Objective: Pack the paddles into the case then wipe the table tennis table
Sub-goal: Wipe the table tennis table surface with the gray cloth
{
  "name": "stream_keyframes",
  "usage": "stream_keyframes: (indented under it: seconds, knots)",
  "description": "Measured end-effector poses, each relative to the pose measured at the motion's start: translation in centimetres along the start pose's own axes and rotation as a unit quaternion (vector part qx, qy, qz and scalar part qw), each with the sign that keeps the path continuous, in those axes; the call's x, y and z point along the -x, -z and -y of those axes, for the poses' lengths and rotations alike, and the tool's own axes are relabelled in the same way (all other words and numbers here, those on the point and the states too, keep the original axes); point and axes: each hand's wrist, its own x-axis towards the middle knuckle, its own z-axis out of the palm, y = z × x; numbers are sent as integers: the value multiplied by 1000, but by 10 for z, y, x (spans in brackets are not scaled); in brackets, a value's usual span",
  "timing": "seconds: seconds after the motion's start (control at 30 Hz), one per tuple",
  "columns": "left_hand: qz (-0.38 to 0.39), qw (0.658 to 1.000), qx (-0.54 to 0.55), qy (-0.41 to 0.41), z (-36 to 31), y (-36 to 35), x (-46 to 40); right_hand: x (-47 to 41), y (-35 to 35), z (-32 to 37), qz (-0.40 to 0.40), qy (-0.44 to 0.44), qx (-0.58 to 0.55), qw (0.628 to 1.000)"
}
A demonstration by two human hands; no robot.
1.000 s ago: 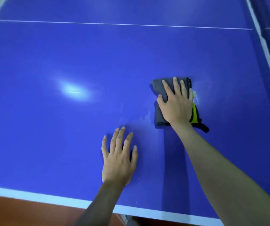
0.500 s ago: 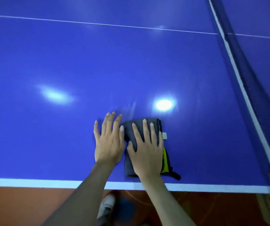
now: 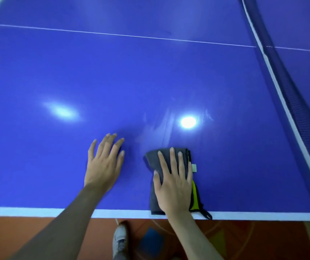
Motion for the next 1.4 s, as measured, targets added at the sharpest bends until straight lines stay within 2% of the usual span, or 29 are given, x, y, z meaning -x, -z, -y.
stream_keyframes:
  seconds: [0.17, 0.43, 0.6, 0.83, 0.97, 1.1, 1.17, 1.27, 1.4]
  knots:
    - [7, 998, 4, 65, 17, -10, 11, -91, -6, 16, -36, -24, 14, 999]
    - [9, 999, -1, 47, 18, -13, 10, -206, -12, 27, -62, -16, 12, 998]
    - [4, 999, 5, 44, 18, -15, 10, -237, -12, 26, -59, -4, 6, 998]
    - [15, 997, 63, 50, 18, -9, 10, -165, -15, 51, -60, -25, 11, 998]
    - [-5, 983, 166, 78, 21, -1, 12, -83, -14, 73, -42, 7, 21, 999]
    - [-24, 958, 262, 117, 27, 6, 9, -10, -12, 92, -16, -8, 26, 1000]
    - [-24, 967, 229, 106, 36, 10, 5, 23, -12, 101, -6, -12, 22, 1000]
    - [-30, 992, 105, 57, 63, 10, -1, 45, -12, 107, 6, -20, 28, 999]
    - [-11, 999, 13, 38, 98, -3, -3, 23, -13, 105, 17, -9, 33, 999]
